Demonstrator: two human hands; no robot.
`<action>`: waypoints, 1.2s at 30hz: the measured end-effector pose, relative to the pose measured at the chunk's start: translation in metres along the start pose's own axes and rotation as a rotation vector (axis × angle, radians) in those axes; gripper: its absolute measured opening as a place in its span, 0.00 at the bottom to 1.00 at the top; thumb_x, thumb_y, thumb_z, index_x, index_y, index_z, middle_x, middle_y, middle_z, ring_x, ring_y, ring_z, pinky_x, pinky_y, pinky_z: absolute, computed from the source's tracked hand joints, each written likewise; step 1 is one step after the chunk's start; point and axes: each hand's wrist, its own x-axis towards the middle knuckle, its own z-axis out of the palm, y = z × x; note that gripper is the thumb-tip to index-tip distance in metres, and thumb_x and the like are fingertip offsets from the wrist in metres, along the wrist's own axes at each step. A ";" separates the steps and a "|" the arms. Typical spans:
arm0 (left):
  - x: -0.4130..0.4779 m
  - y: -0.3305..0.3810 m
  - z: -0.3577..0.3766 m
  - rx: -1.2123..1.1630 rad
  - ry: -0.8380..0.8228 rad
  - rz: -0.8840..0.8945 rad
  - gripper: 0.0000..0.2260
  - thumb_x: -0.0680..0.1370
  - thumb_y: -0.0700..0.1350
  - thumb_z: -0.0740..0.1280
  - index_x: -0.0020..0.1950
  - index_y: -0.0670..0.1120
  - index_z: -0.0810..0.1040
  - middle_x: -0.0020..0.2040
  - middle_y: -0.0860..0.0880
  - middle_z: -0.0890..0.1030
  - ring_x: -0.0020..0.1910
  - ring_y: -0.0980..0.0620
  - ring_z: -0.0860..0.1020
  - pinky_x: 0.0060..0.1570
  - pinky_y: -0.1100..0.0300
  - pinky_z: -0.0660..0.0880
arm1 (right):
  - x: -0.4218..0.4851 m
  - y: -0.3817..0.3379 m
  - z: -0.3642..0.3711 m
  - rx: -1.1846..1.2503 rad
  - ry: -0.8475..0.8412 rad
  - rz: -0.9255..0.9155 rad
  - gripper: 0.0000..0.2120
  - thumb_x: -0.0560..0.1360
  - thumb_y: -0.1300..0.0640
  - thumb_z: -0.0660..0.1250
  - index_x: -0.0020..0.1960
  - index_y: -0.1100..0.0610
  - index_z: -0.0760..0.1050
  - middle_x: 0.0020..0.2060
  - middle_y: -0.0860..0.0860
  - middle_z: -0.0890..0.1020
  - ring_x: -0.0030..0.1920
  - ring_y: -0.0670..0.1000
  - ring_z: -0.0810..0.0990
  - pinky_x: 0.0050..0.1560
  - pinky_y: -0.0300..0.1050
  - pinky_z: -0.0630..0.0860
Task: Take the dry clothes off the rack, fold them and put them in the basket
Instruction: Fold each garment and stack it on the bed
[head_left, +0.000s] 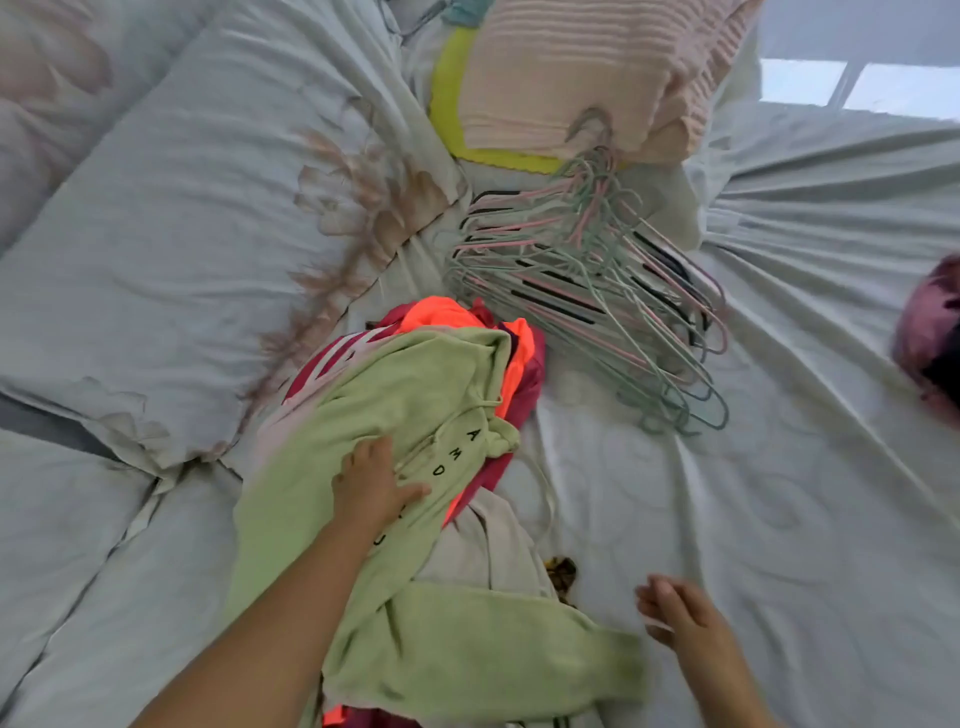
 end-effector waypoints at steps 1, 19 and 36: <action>0.005 -0.007 0.004 0.066 -0.013 0.032 0.34 0.72 0.58 0.69 0.72 0.48 0.61 0.72 0.46 0.62 0.69 0.44 0.63 0.63 0.51 0.64 | -0.004 -0.005 0.019 0.029 -0.022 0.011 0.07 0.79 0.64 0.59 0.51 0.65 0.74 0.40 0.57 0.81 0.38 0.51 0.80 0.36 0.43 0.75; 0.142 0.050 -0.053 -0.033 0.075 0.342 0.19 0.75 0.50 0.67 0.63 0.44 0.71 0.61 0.43 0.75 0.60 0.43 0.73 0.56 0.51 0.70 | 0.002 -0.041 0.098 0.236 -0.051 0.103 0.09 0.79 0.61 0.60 0.48 0.64 0.76 0.33 0.54 0.83 0.30 0.48 0.79 0.33 0.40 0.74; -0.064 0.062 -0.201 -1.428 -0.463 0.582 0.09 0.71 0.41 0.66 0.50 0.41 0.77 0.42 0.46 0.83 0.40 0.52 0.81 0.39 0.62 0.79 | -0.040 -0.110 0.104 0.332 -0.151 -0.110 0.09 0.79 0.53 0.59 0.59 0.48 0.71 0.55 0.43 0.76 0.51 0.40 0.75 0.53 0.41 0.72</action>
